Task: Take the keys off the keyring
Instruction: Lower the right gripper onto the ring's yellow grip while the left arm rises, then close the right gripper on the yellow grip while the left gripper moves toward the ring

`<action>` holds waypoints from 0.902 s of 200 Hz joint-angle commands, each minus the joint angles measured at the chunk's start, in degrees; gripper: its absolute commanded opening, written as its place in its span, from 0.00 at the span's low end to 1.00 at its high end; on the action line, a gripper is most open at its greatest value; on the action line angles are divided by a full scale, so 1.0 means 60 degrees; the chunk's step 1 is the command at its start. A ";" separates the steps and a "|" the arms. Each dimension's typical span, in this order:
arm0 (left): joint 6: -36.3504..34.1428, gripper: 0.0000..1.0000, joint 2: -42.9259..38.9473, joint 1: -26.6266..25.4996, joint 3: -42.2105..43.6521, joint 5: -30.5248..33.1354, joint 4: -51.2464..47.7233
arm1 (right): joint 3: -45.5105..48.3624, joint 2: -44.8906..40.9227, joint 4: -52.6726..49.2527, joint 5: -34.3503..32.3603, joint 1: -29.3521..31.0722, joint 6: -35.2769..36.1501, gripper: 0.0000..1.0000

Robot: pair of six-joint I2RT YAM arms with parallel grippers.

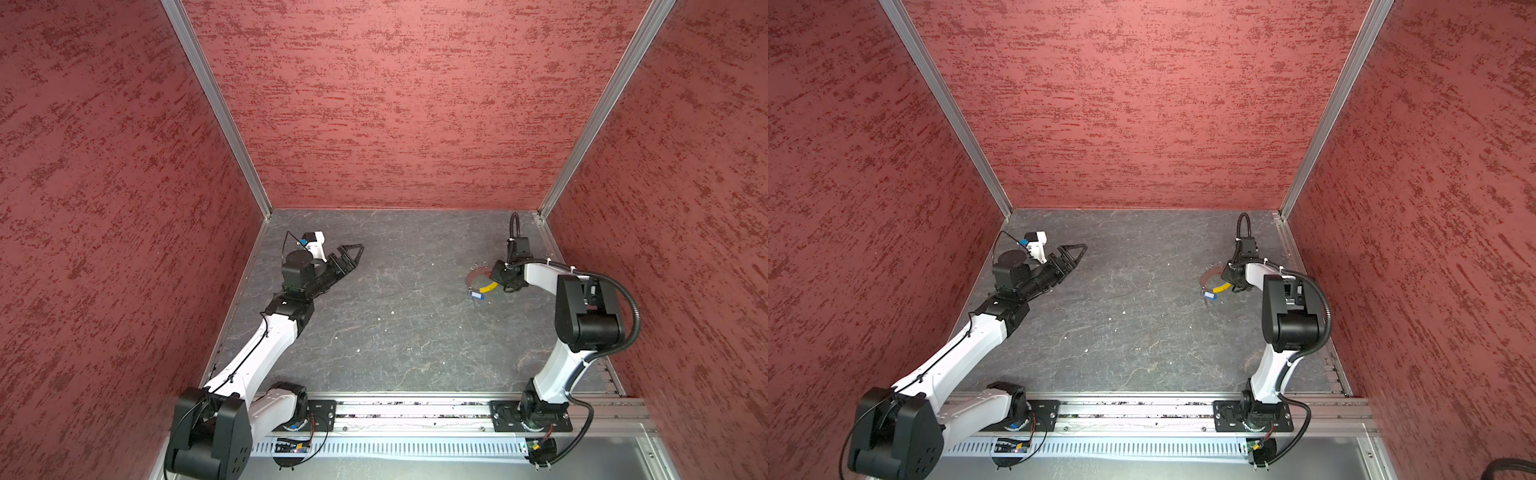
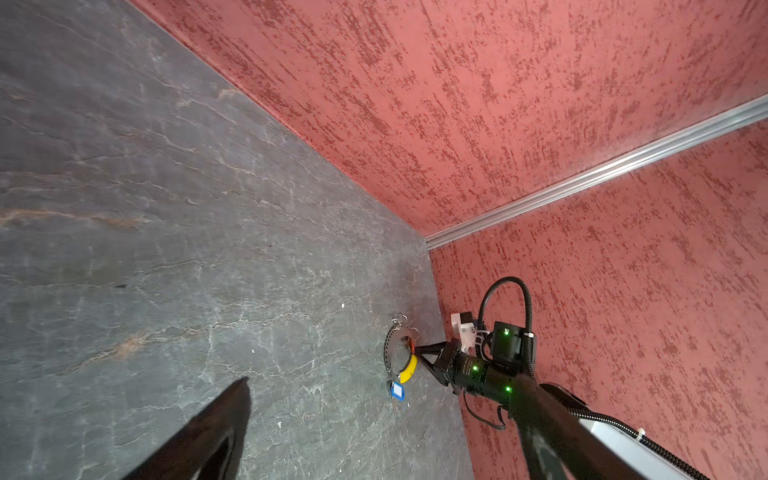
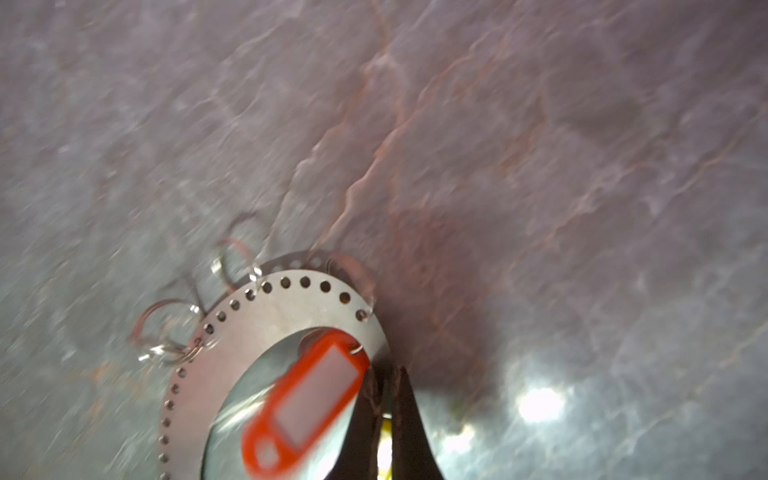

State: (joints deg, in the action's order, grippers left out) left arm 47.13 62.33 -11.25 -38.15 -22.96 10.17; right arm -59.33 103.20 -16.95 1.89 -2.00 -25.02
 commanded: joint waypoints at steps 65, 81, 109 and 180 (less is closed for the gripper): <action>-0.0763 0.95 0.0256 -0.0557 0.0045 -0.0414 -0.0238 | 0.1197 -0.1725 0.1149 0.1126 0.0804 0.0232 0.02; -0.0888 0.94 0.0519 -0.0742 -0.0013 -0.0603 -0.0250 | 0.1292 -0.2004 0.1182 0.1256 0.0989 0.0283 0.02; -0.0927 0.88 0.1282 -0.1070 0.0016 -0.1426 0.0199 | 0.1349 -0.2561 0.1219 0.1649 0.1386 0.0368 0.02; -0.0935 0.79 0.3050 -0.2088 -0.0273 -0.2557 0.1091 | 0.1016 -0.2816 0.1187 0.2994 0.2848 0.0445 0.01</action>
State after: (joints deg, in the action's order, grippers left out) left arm 42.54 78.61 -22.63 -38.20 -35.18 13.39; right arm -50.96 86.76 -10.85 16.08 12.32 -23.35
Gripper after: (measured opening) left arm 0.796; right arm 0.041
